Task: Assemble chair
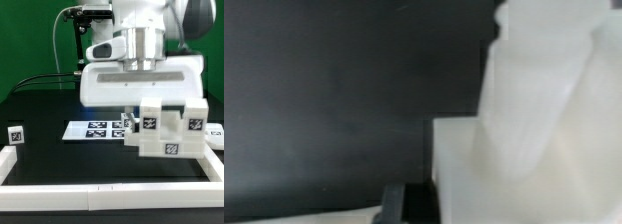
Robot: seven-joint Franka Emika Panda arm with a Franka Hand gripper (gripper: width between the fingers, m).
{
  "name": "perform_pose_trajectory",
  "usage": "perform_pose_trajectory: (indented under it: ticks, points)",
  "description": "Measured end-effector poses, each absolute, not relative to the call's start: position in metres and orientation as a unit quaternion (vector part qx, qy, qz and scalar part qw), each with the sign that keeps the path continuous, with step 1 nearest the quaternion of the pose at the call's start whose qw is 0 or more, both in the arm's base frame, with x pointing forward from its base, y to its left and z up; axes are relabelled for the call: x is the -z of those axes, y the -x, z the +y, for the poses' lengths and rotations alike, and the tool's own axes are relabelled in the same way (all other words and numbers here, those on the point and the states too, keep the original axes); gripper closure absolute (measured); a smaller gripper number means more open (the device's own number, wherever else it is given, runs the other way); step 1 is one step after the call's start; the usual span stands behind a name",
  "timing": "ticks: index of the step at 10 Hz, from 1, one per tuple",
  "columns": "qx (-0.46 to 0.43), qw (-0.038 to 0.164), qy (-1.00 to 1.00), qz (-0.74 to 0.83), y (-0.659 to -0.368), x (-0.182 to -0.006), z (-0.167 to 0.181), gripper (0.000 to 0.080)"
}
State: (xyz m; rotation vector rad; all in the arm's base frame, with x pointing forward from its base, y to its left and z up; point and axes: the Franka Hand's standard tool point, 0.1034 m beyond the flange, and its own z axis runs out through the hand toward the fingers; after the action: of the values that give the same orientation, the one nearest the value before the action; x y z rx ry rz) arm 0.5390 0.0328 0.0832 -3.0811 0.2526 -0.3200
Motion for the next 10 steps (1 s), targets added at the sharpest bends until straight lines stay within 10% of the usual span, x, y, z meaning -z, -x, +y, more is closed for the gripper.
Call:
perform_pose_trajectory:
  ticks: [10]
  points:
    - [-0.329,0.044,0.939,0.09,-0.533,-0.099,-0.001,0.0768]
